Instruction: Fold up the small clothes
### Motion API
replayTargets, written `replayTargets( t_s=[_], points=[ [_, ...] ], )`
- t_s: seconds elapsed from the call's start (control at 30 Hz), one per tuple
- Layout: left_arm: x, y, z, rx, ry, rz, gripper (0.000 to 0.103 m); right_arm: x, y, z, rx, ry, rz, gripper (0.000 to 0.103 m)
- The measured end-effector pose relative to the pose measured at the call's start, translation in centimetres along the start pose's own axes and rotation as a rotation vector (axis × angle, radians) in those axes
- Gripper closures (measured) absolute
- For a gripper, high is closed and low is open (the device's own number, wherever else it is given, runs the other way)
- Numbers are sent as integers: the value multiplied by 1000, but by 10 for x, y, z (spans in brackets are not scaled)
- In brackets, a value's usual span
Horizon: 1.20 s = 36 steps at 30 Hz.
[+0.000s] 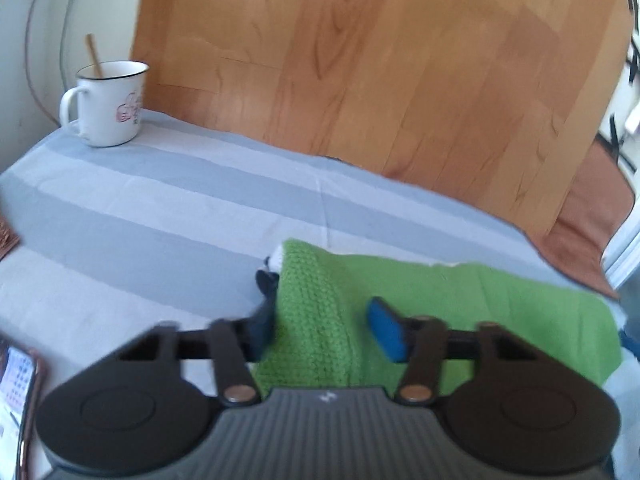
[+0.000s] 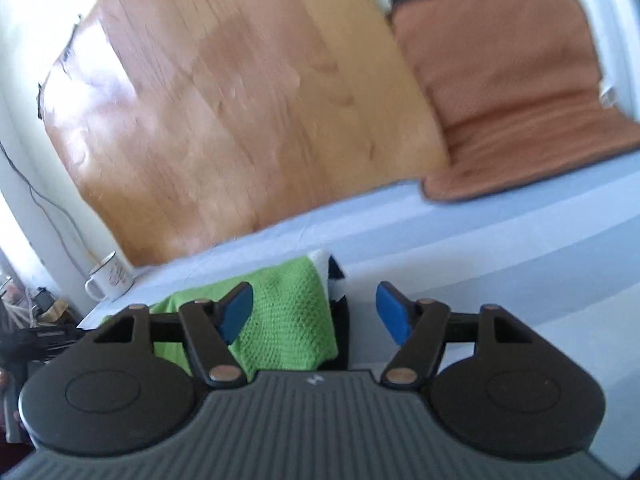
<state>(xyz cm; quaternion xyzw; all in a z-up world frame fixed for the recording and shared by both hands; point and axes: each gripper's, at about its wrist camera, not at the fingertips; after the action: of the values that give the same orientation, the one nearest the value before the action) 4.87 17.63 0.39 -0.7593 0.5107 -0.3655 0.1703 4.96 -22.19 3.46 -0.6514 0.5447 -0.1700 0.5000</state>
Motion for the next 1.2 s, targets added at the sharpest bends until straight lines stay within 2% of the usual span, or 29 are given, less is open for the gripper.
replayTargets(
  t_s=[0.03, 0.07, 0.1, 0.13, 0.2, 0.27, 0.3, 0.37, 0.43, 0.47, 0.53, 0.57, 0.6, 0.7, 0.8, 0.87, 0.9, 0.93, 0.97, 1.0, 1.03, 1.1, 1.2],
  points=[
    [6, -1, 2, 4, -8, 18, 82, 0, -1, 13, -43, -22, -9, 40],
    [10, -4, 3, 6, -1, 23, 83, -2, -3, 24, -85, -43, -31, 87],
    [13, -8, 3, 21, -2, 18, 84, -5, -5, 32, -109, -52, -60, 92],
    [15, -12, 2, 44, 7, 12, 84, -5, -12, 35, -82, -35, -69, 93],
    [17, -22, 5, 97, 21, -4, 85, 4, -28, 29, 40, -35, -29, 93],
    [19, -28, 20, 136, -13, 0, 88, 19, -33, 29, 127, -24, 74, 93],
    [21, -28, 31, 165, -54, 22, 88, 25, -29, 32, 144, -14, 120, 93],
    [21, -24, 59, 164, -140, 61, 87, 29, -12, 48, 68, -7, 146, 92],
    [24, -18, 70, 183, -187, 102, 82, 21, 6, 60, -25, 12, 99, 92],
    [27, -18, 68, 196, -202, 118, 79, 20, 10, 57, -19, 2, 94, 91],
    [27, -16, 71, 211, -257, 127, 55, 24, 8, 48, -20, -50, 128, 88],
    [25, -18, 70, 211, -271, 108, 51, 27, 7, 45, -27, -58, 150, 86],
    [22, -19, 65, 202, -266, 85, 47, 30, 7, 41, -31, -54, 166, 79],
    [10, -21, 45, 154, -187, -8, 44, 32, 7, 36, -32, -65, 218, 63],
    [1, -12, 25, 130, -133, -69, 42, 34, 7, 31, -9, -127, 275, 57],
    [5, -5, 25, 121, -150, -47, 42, 22, 6, 34, -11, -109, 223, 57],
    [9, -1, 30, 118, -195, -8, 42, 12, 8, 39, -52, -40, 154, 60],
    [14, 1, 36, 108, -246, 25, 42, 0, 11, 49, -125, 49, 60, 66],
    [15, 5, 42, 100, -276, 41, 42, -16, 13, 51, -113, 117, -59, 66],
    [12, 6, 44, 104, -270, 36, 41, -32, 14, 52, -132, 165, -171, 64],
    [10, 6, 40, 100, -267, 18, 41, -42, 15, 50, -139, 200, -216, 63],
    [6, 5, 29, 93, -248, -14, 42, -47, 15, 36, -114, 194, -203, 63],
    [4, 14, 2, 123, -218, -11, 44, -40, 18, 10, -78, 159, -126, 58]
  ],
)
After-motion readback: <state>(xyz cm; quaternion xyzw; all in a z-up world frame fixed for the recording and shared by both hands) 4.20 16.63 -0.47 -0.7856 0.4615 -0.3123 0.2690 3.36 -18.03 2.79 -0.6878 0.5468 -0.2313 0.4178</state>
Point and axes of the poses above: each gripper's, at about its wrist camera, not at the fingertips, and z roughly the way its jaws point, x to its right, y to its underside, and after that the axes turned 10 degrees about -z, right-handed
